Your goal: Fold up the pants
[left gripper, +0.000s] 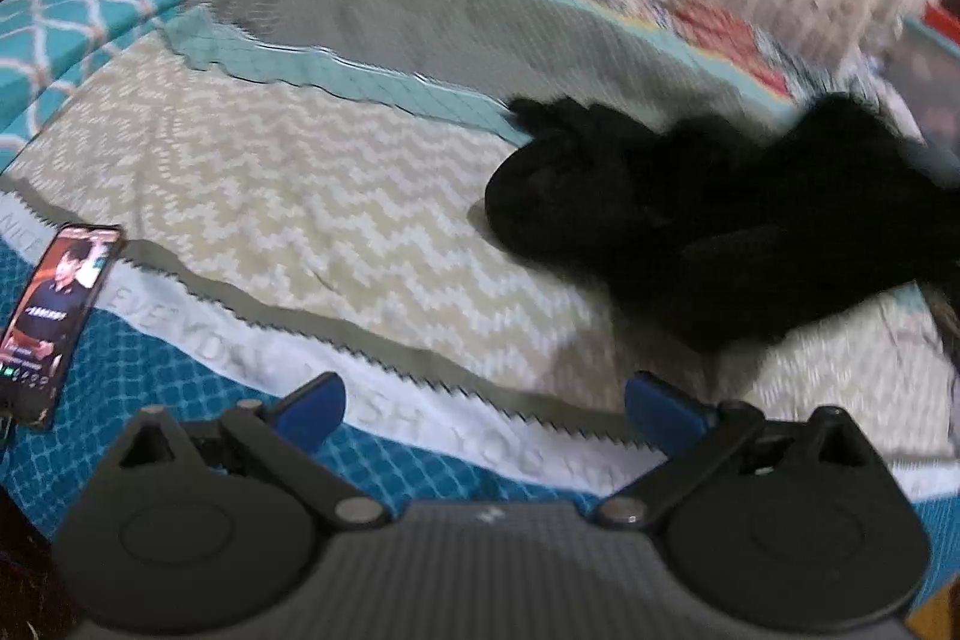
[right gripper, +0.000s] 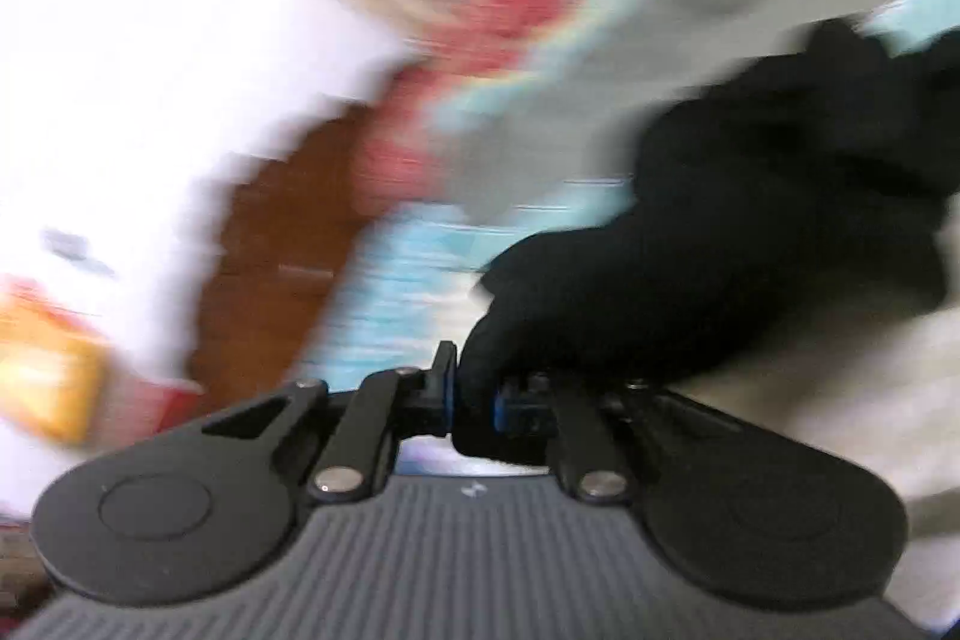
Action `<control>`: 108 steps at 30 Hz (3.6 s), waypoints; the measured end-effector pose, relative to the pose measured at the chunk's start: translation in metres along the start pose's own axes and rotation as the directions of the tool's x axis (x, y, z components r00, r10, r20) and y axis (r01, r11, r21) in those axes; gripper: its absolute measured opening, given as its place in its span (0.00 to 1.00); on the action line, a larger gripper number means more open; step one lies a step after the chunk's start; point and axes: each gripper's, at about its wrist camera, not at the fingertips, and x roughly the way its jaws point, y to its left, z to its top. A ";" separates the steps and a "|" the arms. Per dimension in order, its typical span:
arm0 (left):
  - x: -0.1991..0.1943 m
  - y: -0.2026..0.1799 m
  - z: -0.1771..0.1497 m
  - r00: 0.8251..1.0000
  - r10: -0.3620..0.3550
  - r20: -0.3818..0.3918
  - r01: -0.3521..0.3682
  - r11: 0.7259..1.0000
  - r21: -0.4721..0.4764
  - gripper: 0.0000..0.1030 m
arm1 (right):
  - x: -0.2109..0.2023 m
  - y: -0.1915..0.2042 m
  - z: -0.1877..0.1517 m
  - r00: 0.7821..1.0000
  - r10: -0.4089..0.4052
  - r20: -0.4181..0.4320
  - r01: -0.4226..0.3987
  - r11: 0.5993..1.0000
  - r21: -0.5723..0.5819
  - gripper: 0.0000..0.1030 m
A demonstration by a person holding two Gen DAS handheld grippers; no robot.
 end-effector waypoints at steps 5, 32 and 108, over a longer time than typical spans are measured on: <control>-0.003 0.019 0.001 1.000 0.023 -0.002 -0.023 0.998 -0.059 1.00 | 0.009 -0.006 -0.040 0.966 -0.259 -0.016 0.256 0.962 -0.098 0.50; 0.041 0.053 -0.017 0.955 -0.217 -0.203 0.137 0.927 -0.349 0.12 | -0.085 -0.142 0.032 0.634 -0.731 0.252 0.685 0.682 0.257 0.60; -0.030 0.136 0.068 0.993 0.076 0.086 -0.064 0.988 -0.143 0.62 | -0.316 -0.048 -0.075 0.065 -0.866 0.495 0.712 0.388 0.585 0.58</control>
